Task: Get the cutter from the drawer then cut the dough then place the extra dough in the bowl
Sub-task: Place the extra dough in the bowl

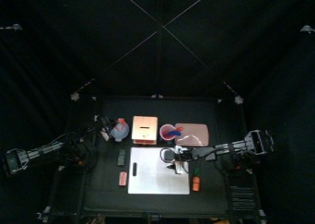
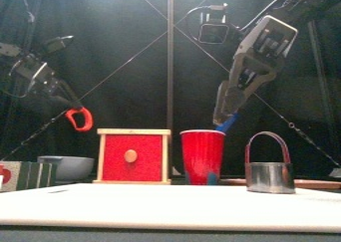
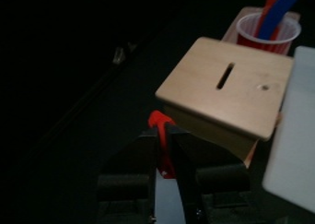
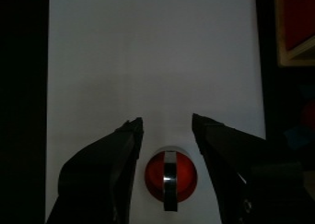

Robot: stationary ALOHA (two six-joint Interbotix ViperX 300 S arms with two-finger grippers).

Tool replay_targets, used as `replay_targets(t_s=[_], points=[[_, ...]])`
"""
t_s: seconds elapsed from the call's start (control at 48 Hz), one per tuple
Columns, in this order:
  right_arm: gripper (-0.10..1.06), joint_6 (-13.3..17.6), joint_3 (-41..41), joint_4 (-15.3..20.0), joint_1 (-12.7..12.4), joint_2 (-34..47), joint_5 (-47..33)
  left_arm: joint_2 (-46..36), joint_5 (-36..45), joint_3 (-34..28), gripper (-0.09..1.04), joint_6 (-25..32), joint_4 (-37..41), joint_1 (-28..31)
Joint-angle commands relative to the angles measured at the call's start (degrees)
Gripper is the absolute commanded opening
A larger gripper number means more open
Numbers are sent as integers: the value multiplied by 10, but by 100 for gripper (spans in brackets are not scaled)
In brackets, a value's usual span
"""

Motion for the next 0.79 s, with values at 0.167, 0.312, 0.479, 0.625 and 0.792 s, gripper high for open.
replay_targets(t_s=[0.167, 0.312, 0.479, 0.625, 0.792], points=[[83, 0, -14, -11, -4, -21, -93, 22, -18, 1, 85, -3, -13, 4], [83, 0, -11, -11, -4, -21, -112, 22, -43, 1, 100, -3, -55, 6], [83, 0, -10, -10, -4, -20, -134, 21, -83, 13, 100, -4, -91, 11], [83, 0, -10, -10, -4, -20, -149, 22, -102, 25, 100, -4, -139, 10], [83, 0, -10, -10, -7, -21, -158, 22, -106, 27, 100, -3, -160, -3]])
